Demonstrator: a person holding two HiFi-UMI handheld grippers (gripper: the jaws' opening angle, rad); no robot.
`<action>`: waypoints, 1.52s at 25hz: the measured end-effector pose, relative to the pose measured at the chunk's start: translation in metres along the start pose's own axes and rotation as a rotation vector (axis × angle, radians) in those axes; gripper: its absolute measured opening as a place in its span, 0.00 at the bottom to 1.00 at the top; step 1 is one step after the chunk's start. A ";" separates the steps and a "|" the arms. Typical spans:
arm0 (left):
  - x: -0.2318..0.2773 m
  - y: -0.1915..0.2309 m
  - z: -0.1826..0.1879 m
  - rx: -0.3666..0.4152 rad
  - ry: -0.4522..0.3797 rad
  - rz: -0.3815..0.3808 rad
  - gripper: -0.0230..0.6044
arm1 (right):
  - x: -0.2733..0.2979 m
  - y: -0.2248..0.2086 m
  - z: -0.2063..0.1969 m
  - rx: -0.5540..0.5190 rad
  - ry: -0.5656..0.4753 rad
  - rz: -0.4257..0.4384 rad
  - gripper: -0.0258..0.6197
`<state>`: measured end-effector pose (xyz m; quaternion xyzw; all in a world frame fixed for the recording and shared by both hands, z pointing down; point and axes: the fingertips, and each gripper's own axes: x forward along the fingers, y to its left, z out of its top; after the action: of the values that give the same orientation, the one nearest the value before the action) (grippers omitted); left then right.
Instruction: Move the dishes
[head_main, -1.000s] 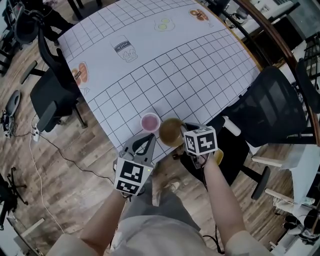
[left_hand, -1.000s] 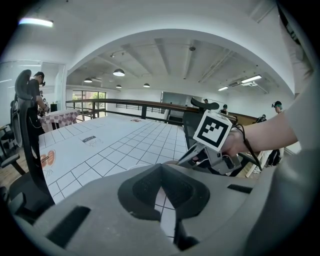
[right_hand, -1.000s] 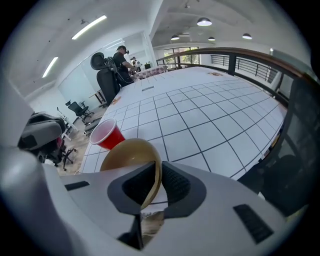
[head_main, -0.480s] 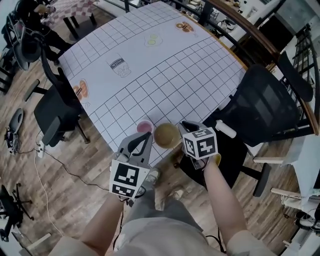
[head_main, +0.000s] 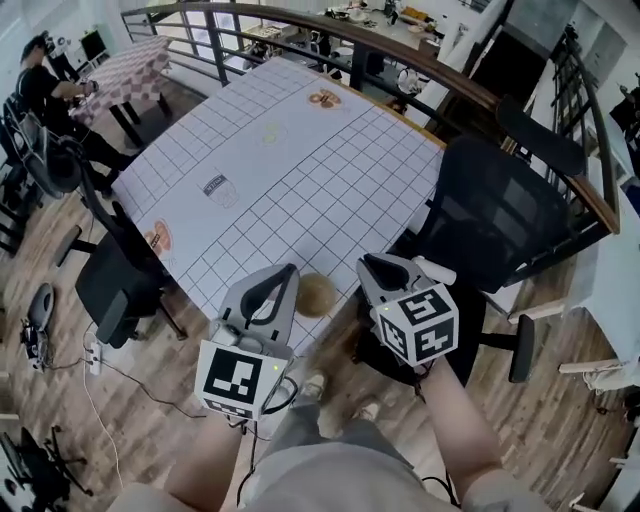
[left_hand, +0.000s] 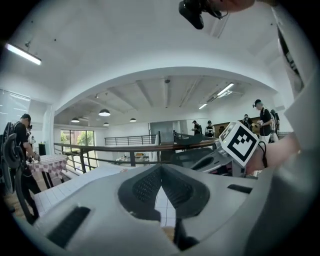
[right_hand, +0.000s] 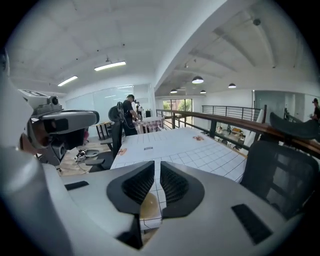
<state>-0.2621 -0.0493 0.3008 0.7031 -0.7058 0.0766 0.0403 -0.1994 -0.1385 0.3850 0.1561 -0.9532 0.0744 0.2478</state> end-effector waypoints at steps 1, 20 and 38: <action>-0.001 -0.008 0.018 0.004 -0.021 -0.011 0.06 | -0.016 0.000 0.012 -0.005 -0.027 -0.007 0.11; 0.026 -0.201 0.126 0.115 -0.212 -0.455 0.06 | -0.276 -0.043 0.064 -0.025 -0.421 -0.380 0.09; 0.016 -0.286 0.103 0.112 -0.193 -0.586 0.06 | -0.364 -0.046 -0.008 0.107 -0.427 -0.505 0.09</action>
<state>0.0289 -0.0817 0.2168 0.8818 -0.4682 0.0335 -0.0455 0.1213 -0.0854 0.2142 0.4122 -0.9096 0.0264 0.0447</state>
